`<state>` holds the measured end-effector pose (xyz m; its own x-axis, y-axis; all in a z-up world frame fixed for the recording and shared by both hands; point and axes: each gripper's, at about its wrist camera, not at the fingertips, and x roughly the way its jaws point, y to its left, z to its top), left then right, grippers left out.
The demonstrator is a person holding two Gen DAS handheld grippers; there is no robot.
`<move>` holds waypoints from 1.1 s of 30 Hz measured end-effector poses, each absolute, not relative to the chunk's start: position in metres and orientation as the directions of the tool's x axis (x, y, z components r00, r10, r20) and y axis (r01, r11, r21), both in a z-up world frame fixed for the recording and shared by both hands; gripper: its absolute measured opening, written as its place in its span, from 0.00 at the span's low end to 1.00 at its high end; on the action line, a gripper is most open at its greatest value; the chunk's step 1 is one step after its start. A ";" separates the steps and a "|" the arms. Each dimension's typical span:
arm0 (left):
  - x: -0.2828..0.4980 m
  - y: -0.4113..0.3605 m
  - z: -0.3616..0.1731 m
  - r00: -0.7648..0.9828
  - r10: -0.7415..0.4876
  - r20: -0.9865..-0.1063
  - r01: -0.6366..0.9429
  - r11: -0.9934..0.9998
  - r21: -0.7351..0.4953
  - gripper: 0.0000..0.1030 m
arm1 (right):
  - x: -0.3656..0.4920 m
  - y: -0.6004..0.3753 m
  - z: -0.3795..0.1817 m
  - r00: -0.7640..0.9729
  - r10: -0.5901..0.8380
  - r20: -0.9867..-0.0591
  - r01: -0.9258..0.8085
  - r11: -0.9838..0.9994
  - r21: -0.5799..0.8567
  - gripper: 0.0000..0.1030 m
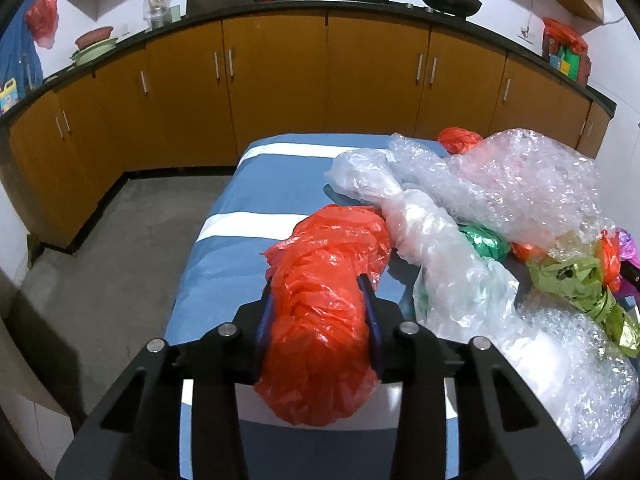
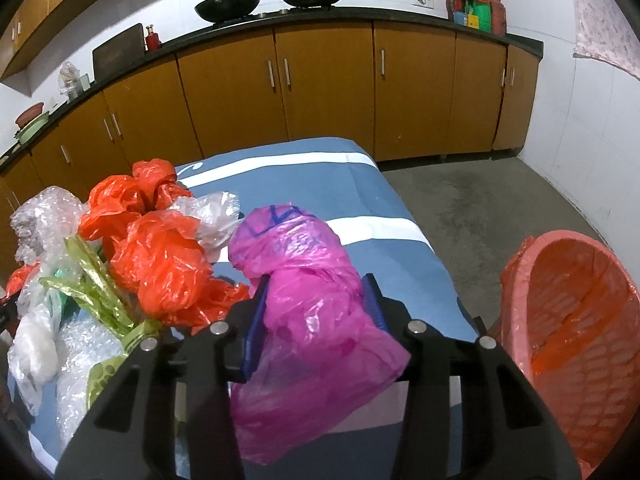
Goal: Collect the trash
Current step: 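Carry both bags over the orange basket and open both tools to drop them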
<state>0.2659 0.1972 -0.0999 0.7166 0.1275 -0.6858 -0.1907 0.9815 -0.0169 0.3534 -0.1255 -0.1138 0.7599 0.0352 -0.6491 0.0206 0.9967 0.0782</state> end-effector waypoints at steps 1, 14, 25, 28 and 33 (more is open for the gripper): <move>0.264 0.198 -0.099 0.720 0.128 -0.682 -0.192 0.981 -0.019 0.37 | 0.351 -0.126 -0.112 0.761 0.037 -0.647 0.019 0.997 0.080 0.43; 0.213 0.201 -0.048 0.798 0.168 -0.578 -0.233 0.972 -0.040 0.37 | 0.308 -0.139 -0.079 0.800 0.064 -0.597 0.007 0.993 0.115 0.42; 0.186 0.119 0.012 0.889 0.005 -0.457 -0.049 0.995 -0.084 0.37 | 0.251 -0.197 -0.041 0.849 -0.013 -0.528 0.079 0.992 0.102 0.42; 0.189 0.070 0.021 0.892 -0.105 -0.439 0.065 0.992 -0.105 0.37 | 0.235 -0.231 -0.036 0.847 -0.089 -0.524 0.154 0.985 0.081 0.42; 0.199 -0.022 0.022 0.857 -0.290 -0.426 0.250 0.957 -0.149 0.37 | 0.209 -0.300 -0.032 0.818 -0.219 -0.532 0.305 0.949 0.080 0.42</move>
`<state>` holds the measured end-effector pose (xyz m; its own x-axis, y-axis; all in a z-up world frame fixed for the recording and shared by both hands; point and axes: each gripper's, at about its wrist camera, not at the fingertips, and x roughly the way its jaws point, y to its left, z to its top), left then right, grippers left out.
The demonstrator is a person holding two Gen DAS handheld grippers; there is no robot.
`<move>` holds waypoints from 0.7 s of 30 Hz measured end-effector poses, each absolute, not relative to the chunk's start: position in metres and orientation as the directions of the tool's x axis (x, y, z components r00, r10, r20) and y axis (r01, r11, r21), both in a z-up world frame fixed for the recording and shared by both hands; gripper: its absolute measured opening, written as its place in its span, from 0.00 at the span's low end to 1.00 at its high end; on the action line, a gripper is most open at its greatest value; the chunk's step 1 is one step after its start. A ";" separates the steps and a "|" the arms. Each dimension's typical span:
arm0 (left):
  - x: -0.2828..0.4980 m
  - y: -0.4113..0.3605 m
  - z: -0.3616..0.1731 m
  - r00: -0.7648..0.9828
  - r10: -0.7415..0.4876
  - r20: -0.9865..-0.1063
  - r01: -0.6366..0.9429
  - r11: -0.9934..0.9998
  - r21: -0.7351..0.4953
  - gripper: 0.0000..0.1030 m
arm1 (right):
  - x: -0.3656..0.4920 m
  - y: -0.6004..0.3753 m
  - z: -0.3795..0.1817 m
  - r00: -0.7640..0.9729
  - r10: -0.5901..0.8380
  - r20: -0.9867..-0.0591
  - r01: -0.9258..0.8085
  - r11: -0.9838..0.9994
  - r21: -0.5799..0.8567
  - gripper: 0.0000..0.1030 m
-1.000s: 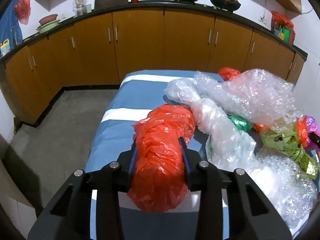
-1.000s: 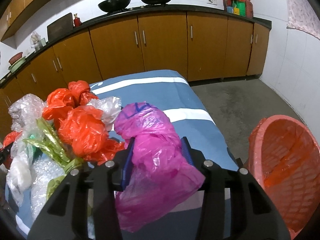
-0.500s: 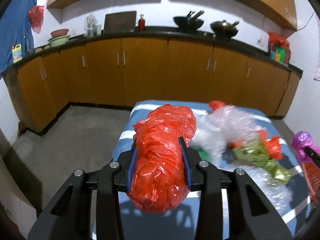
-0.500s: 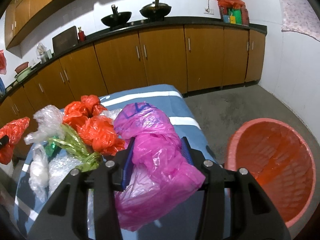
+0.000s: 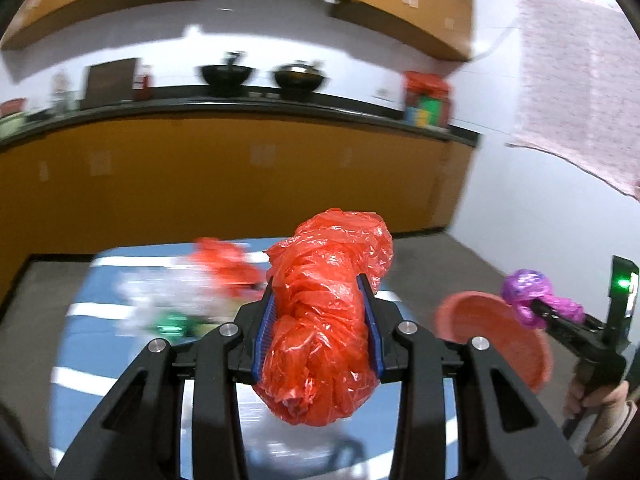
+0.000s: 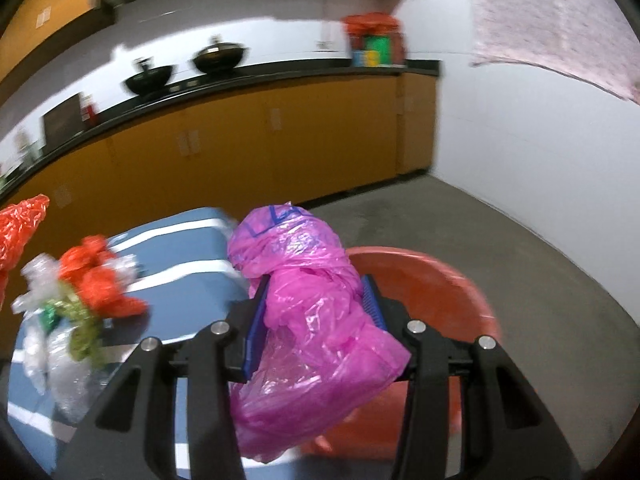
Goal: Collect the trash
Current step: 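Carry both bags over the orange basket and open both tools to drop them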
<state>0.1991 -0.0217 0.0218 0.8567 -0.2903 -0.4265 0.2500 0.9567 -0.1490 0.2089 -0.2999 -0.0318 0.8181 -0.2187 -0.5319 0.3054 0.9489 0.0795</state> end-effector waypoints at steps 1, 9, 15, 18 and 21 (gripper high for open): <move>0.201 -0.040 0.020 0.846 -0.321 -0.426 0.282 0.947 -0.154 0.37 | 0.203 -0.314 -0.032 0.810 -0.240 -0.535 0.334 0.939 0.084 0.42; 0.219 -0.156 -0.007 0.757 -0.451 -0.474 0.438 0.887 -0.145 0.37 | 0.191 -0.365 -0.051 0.775 -0.283 -0.565 0.410 0.906 0.108 0.42; 0.233 -0.206 -0.031 0.701 -0.476 -0.532 0.491 0.862 -0.125 0.37 | 0.198 -0.382 -0.067 0.769 -0.263 -0.582 0.428 0.889 0.164 0.42; 0.238 -0.220 -0.041 0.680 -0.478 -0.556 0.502 0.856 -0.122 0.37 | 0.202 -0.387 -0.073 0.770 -0.256 -0.585 0.431 0.884 0.180 0.42; 0.241 -0.232 -0.047 0.662 -0.479 -0.576 0.509 0.852 -0.124 0.37 | 0.209 -0.393 -0.077 0.771 -0.249 -0.586 0.431 0.882 0.192 0.43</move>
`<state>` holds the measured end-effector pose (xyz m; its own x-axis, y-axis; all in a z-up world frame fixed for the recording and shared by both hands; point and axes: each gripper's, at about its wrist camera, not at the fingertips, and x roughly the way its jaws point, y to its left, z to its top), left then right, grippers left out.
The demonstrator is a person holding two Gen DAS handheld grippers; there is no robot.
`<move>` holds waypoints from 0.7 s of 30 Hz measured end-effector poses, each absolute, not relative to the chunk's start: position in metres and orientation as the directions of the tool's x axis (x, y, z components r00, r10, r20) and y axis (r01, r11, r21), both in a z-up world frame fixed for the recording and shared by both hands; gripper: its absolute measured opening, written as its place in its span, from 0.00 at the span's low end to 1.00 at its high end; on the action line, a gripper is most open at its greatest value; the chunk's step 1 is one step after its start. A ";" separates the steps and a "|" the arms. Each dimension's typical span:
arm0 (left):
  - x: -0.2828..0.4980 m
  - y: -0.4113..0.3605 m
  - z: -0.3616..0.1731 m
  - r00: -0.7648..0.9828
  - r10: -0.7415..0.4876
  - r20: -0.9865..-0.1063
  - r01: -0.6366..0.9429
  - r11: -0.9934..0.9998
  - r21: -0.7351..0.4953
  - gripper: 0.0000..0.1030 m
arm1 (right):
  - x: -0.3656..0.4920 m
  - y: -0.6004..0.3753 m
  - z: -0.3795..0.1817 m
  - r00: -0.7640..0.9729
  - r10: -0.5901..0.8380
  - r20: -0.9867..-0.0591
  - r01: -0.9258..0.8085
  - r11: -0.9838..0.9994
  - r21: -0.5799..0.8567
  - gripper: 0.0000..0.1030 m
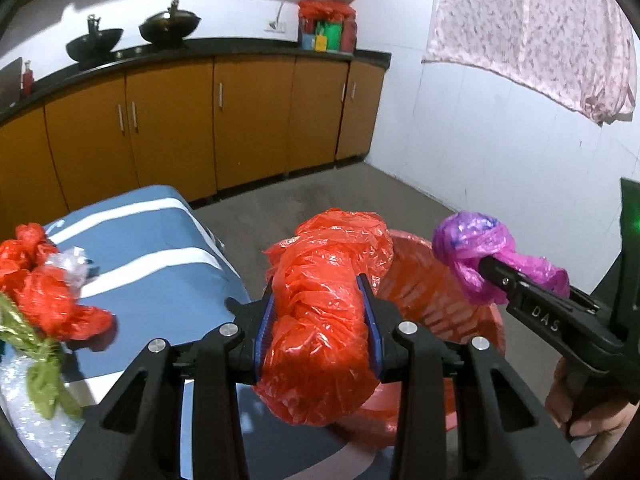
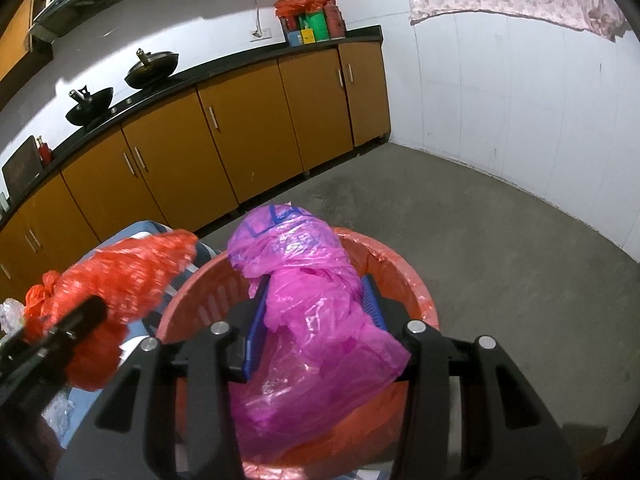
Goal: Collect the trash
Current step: 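Carry both bags over the orange basket and open both tools to drop them, then grasp the white plastic bag with the left tool while the right tool grasps a red bag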
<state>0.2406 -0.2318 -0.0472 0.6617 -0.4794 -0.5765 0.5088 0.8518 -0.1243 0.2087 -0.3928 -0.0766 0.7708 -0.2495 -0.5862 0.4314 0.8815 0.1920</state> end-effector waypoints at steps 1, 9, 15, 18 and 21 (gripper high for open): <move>0.242 -0.234 -0.048 0.658 -0.479 -0.581 0.511 0.851 -0.123 0.37 | 0.210 -0.395 -0.078 0.771 -0.249 -0.586 0.433 0.880 0.196 0.43; 0.247 -0.250 -0.061 0.637 -0.476 -0.606 0.527 0.843 -0.109 0.60 | 0.214 -0.408 -0.080 0.789 -0.230 -0.570 0.421 0.878 0.229 0.50; 0.247 -0.241 -0.064 0.637 -0.461 -0.617 0.501 0.857 -0.123 0.67 | 0.208 -0.412 -0.084 0.795 -0.215 -0.567 0.415 0.875 0.249 0.61; 0.245 -0.231 -0.061 0.648 -0.451 -0.614 0.485 0.866 -0.124 0.69 | 0.207 -0.410 -0.082 0.796 -0.219 -0.565 0.414 0.878 0.243 0.63; 0.241 -0.218 -0.054 0.670 -0.435 -0.601 0.462 0.879 -0.121 0.71 | 0.206 -0.407 -0.078 0.797 -0.222 -0.562 0.413 0.879 0.239 0.63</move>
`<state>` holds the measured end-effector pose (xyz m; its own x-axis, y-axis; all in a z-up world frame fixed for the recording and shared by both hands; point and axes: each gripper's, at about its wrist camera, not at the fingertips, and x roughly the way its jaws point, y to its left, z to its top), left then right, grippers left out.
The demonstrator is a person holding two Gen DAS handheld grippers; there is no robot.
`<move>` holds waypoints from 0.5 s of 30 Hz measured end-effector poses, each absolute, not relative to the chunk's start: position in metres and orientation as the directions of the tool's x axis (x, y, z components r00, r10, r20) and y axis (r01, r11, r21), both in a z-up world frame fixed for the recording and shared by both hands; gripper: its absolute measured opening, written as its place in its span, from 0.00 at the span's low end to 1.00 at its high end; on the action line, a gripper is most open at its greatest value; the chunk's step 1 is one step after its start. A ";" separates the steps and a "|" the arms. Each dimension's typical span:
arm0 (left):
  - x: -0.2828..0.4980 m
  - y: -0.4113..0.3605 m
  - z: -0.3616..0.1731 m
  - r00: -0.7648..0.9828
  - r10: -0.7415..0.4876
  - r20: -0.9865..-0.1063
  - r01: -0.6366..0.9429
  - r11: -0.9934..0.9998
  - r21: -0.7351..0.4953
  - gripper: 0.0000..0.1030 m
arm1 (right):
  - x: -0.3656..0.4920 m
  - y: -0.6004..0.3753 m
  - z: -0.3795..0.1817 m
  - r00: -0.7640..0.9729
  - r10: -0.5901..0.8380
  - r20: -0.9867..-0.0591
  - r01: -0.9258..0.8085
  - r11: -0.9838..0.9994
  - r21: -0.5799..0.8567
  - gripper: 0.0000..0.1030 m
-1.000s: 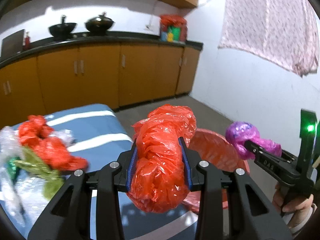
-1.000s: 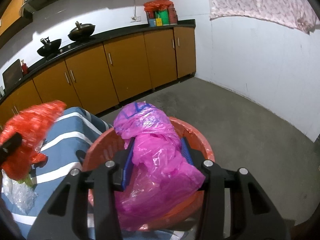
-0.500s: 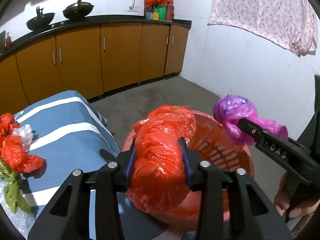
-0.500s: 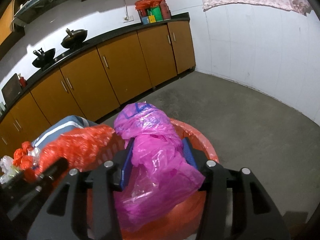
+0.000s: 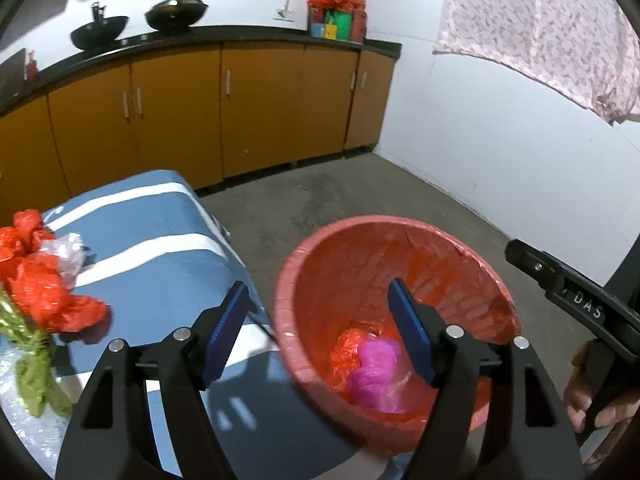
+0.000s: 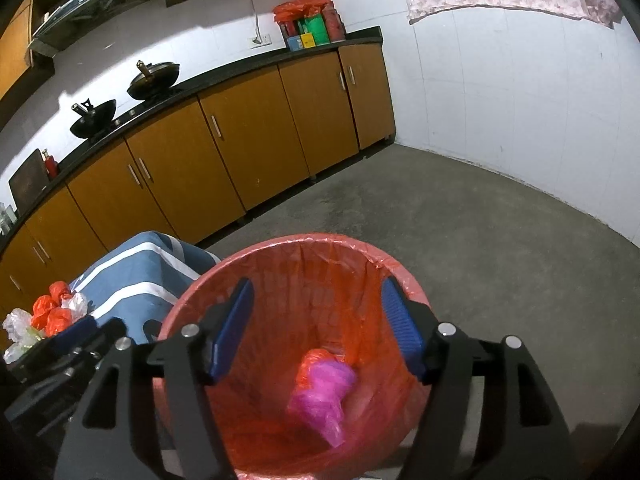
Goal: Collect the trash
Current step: 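Grasp the white plastic bag with the left tool while the right tool grasps a red bag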
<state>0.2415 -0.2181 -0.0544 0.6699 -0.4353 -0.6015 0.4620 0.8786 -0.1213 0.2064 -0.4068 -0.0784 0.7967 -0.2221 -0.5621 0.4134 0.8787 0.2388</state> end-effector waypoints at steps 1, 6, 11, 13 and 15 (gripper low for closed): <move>0.240 -0.214 -0.052 0.678 -0.429 -0.597 0.453 0.883 -0.121 0.72 | 0.206 -0.405 -0.077 0.797 -0.222 -0.561 0.412 0.880 0.237 0.64; 0.234 -0.179 -0.040 0.720 -0.387 -0.576 0.393 0.911 -0.120 0.73 | 0.206 -0.389 -0.069 0.804 -0.213 -0.555 0.389 0.895 0.219 0.64; 0.222 -0.132 -0.028 0.773 -0.321 -0.547 0.318 0.942 -0.102 0.73 | 0.210 -0.354 -0.059 0.824 -0.179 -0.538 0.327 0.925 0.193 0.64; 0.215 -0.112 -0.025 0.793 -0.292 -0.535 0.285 0.954 -0.097 0.74 | 0.212 -0.337 -0.056 0.832 -0.158 -0.532 0.297 0.937 0.186 0.64; 0.207 -0.087 -0.021 0.820 -0.243 -0.518 0.238 0.968 -0.077 0.76 | 0.216 -0.316 -0.054 0.840 -0.127 -0.528 0.252 0.953 0.171 0.64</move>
